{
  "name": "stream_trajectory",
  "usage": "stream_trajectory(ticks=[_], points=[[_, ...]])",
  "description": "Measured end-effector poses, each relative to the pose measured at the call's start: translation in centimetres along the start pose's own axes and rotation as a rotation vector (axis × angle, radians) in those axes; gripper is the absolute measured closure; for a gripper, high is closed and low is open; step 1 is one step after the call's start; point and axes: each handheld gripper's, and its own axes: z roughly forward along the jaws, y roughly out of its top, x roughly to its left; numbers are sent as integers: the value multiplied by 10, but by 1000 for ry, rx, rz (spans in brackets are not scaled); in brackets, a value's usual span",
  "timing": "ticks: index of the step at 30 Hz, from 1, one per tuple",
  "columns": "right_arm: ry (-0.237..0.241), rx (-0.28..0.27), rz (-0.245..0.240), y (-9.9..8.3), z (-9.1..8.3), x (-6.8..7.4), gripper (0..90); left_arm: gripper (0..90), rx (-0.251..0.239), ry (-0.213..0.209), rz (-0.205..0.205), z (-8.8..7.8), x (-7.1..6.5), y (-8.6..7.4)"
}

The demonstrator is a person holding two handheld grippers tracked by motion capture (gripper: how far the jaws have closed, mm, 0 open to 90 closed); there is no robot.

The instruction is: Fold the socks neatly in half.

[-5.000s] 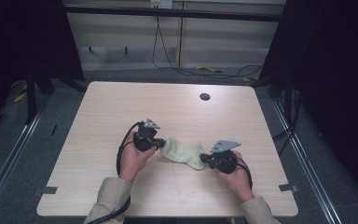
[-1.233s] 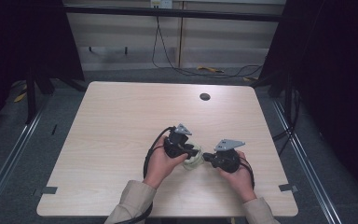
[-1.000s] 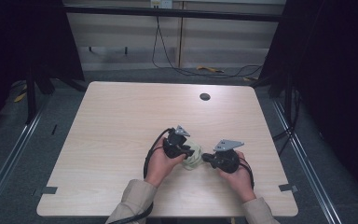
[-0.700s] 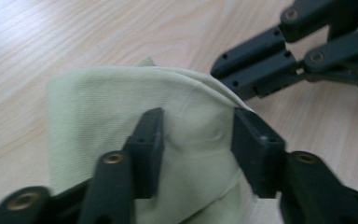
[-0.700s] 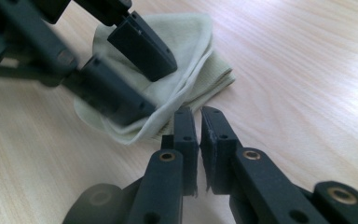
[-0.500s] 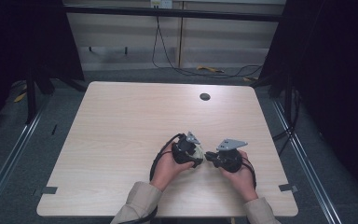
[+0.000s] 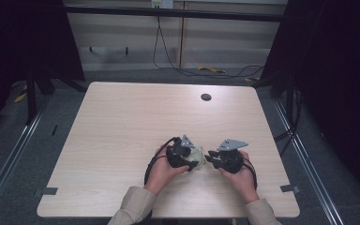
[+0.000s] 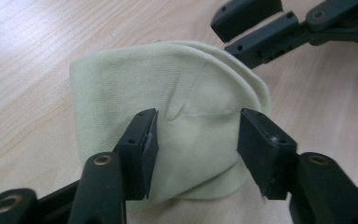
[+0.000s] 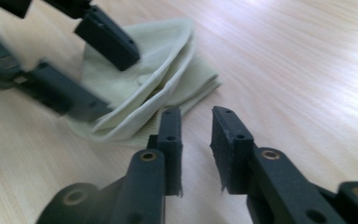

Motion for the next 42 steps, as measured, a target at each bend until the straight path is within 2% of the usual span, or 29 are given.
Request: stream_trajectory(ticks=[1,2,3,4,5,6,8,9,12,13,14,15,19,21,23,25,27,32,34,35,37,42], points=[[-7,-19,24,3,-5,-2,668,471,-13,16,-6,-8,3,-1],[-7,-19,24,3,-5,-2,668,471,-13,16,-6,-8,3,-1],[-6,-32,37,5,-7,-2,655,471,-26,34,-15,-12,6,-2],[-1,-41,45,6,-8,-3,636,465,-43,46,-33,-16,10,-3],[-7,-55,70,10,-10,-2,582,459,-65,86,-72,-23,19,-6],[-7,-55,70,10,-10,-2,582,459,-65,86,-72,-23,19,-6],[18,-68,98,13,-10,0,542,459,-92,112,-109,-28,28,-10],[35,-77,106,17,-7,3,518,448,-92,125,-134,-30,32,-12],[27,-62,95,18,-2,5,519,445,-54,149,-123,-25,38,-16],[16,-30,101,17,6,3,521,445,-26,142,-115,-19,37,-18],[16,-30,101,17,6,3,521,445,-26,142,-115,-19,37,-18],[-6,-11,102,15,12,0,521,445,-17,126,-99,-14,33,-20],[-20,-10,113,13,17,-5,514,445,3,105,-71,-12,27,-20],[-43,-7,93,16,21,-9,499,445,13,89,-67,-12,23,-22],[-43,-4,88,20,24,-11,471,444,23,73,-68,-13,22,-24],[-45,-3,89,22,26,-12,455,443,7,59,-80,-15,21,-26],[-67,7,68,28,29,-14,424,434,0,59,-92,-19,22,-28],[-47,-7,82,31,28,-14,375,365,-31,65,-126,-33,31,-33],[-35,-11,100,29,27,-14,357,357,-35,45,-140,-35,32,-34],[-30,-12,103,28,26,-13,354,353,-25,34,-132,-37,33,-35],[-22,-16,95,27,25,-12,340,335,-26,43,-123,-38,34,-36],[10,-20,103,20,20,-11,308,300,-32,31,-124,-42,37,-39]])
